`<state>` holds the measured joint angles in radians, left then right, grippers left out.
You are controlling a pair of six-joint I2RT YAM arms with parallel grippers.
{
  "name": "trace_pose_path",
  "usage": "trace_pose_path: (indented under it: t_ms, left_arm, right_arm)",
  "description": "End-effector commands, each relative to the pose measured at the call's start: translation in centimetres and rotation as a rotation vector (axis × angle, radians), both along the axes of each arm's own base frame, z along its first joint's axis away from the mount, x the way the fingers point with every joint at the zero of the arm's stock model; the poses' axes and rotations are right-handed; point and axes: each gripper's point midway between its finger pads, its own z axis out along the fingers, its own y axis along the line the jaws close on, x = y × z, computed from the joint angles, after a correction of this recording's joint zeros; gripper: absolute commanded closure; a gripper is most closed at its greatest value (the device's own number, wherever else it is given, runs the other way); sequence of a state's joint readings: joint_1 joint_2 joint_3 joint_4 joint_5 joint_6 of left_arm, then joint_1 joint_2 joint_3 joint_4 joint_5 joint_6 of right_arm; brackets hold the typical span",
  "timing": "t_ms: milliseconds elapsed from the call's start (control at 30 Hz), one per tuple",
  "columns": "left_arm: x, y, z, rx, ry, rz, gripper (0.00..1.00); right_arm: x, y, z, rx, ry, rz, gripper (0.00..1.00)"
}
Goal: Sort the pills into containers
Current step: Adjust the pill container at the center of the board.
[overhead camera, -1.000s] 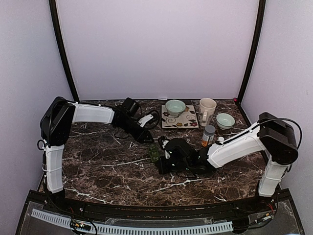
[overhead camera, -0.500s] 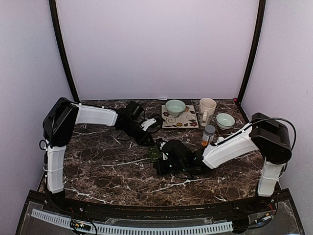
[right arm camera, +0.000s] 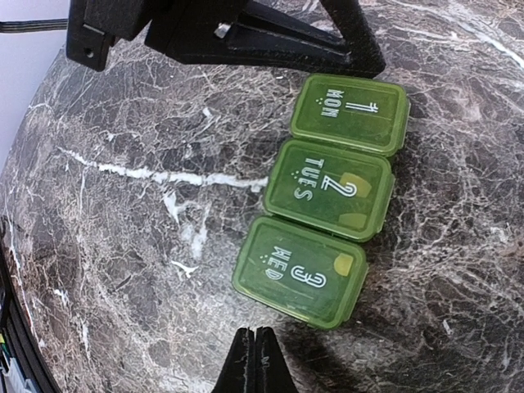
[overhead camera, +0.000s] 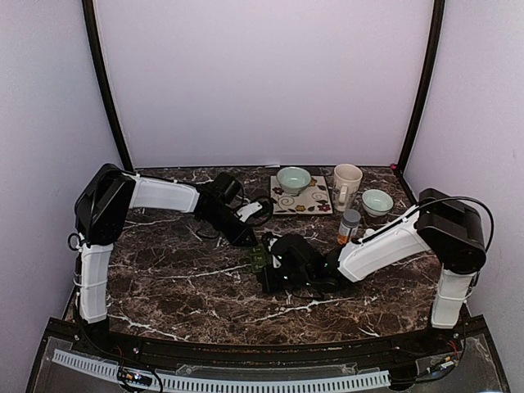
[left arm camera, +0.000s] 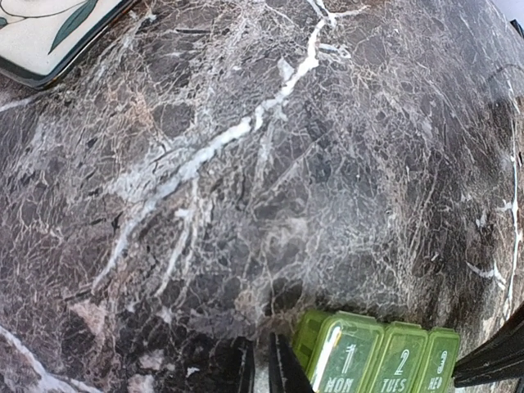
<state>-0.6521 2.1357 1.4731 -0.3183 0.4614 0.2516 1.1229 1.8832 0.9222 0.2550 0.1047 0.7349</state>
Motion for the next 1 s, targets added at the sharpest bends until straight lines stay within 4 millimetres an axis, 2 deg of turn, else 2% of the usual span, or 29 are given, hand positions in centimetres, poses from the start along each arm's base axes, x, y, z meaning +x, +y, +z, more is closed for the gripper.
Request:
trace_pose_path:
  t_ms: [0,967]
  left_arm:
    - [0.0,-0.1,0.5,0.006,-0.005,-0.013,0.92]
    - [0.2,0.9,-0.3,0.064,-0.012,0.014,0.92]
  right_arm:
    - [1.0,0.3,0.6,0.032,-0.015,-0.02,1.0]
    - [4.2,-1.9,0.8,0.025,-0.025,-0.093,1.0]
